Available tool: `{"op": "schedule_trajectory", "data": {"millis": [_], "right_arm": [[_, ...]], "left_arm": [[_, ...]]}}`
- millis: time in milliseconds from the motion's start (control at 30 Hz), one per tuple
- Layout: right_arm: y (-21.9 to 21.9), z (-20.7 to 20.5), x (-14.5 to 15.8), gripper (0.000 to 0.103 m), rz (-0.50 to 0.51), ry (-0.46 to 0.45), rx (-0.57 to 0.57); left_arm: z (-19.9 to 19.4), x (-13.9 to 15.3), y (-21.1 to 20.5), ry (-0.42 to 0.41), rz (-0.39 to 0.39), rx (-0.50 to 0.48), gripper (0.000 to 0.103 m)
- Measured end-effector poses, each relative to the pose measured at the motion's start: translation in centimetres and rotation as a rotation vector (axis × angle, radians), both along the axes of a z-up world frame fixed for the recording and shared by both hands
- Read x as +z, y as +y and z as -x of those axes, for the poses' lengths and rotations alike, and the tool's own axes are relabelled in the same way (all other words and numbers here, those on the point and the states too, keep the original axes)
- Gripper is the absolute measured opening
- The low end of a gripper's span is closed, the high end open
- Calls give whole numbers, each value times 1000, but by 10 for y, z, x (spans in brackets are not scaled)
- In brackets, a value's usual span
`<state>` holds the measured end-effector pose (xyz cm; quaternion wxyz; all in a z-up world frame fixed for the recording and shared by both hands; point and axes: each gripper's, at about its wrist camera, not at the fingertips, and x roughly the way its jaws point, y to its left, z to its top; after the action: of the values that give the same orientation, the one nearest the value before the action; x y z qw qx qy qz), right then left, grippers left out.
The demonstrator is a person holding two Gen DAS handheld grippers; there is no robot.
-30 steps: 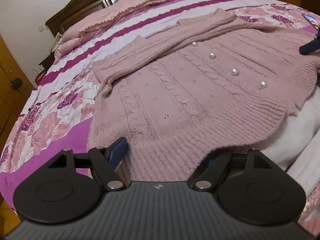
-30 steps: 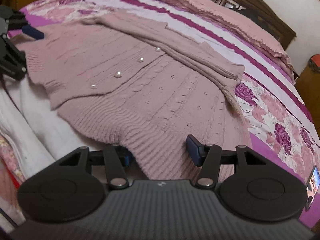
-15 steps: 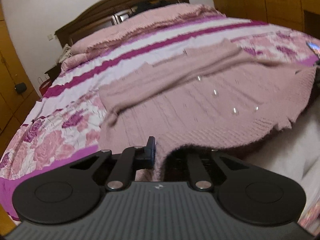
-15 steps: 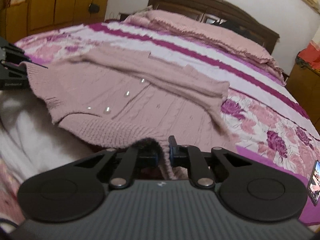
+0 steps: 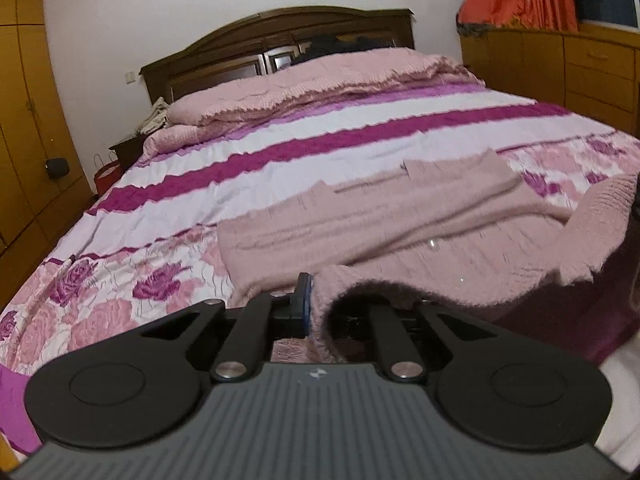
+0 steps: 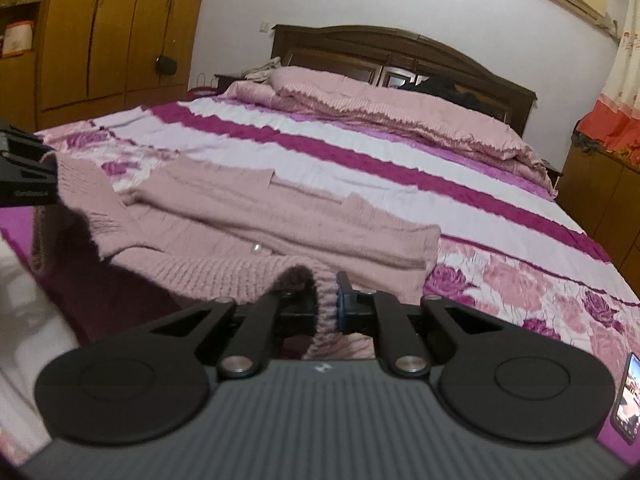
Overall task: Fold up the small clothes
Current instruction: 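Lift the hem with both grippers, fold it toward the collar, open both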
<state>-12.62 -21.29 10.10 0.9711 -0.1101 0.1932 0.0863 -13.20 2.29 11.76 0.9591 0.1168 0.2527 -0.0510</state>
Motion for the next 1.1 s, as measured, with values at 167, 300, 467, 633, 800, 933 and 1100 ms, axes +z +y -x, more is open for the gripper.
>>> {"op": "schedule_trajectory", "data": {"millis": [167, 300, 467, 633, 800, 933, 1100], "right_arm": [[2, -14, 9, 10, -22, -41, -16], [6, -21, 14, 10, -24, -77, -16], [6, -31, 18, 10, -19, -111, -18], [1, -45, 20, 10, -39, -121, -29], [0, -62, 27, 10, -47, -145, -26], [3, -75, 37, 9, -36, -188, -27], [6, -97, 49, 9, -13, -237, -27]], "left_arm": [[-19, 11, -2, -30, 12, 8, 7], [-32, 16, -4, -45, 16, 15, 7], [-46, 19, -6, -56, 21, 41, 7], [-61, 25, -9, -74, 19, 57, 7], [-81, 28, -13, -104, 4, 89, 7], [-100, 36, -12, -134, 20, 121, 7], [-128, 48, -16, -184, 18, 133, 7]]}}
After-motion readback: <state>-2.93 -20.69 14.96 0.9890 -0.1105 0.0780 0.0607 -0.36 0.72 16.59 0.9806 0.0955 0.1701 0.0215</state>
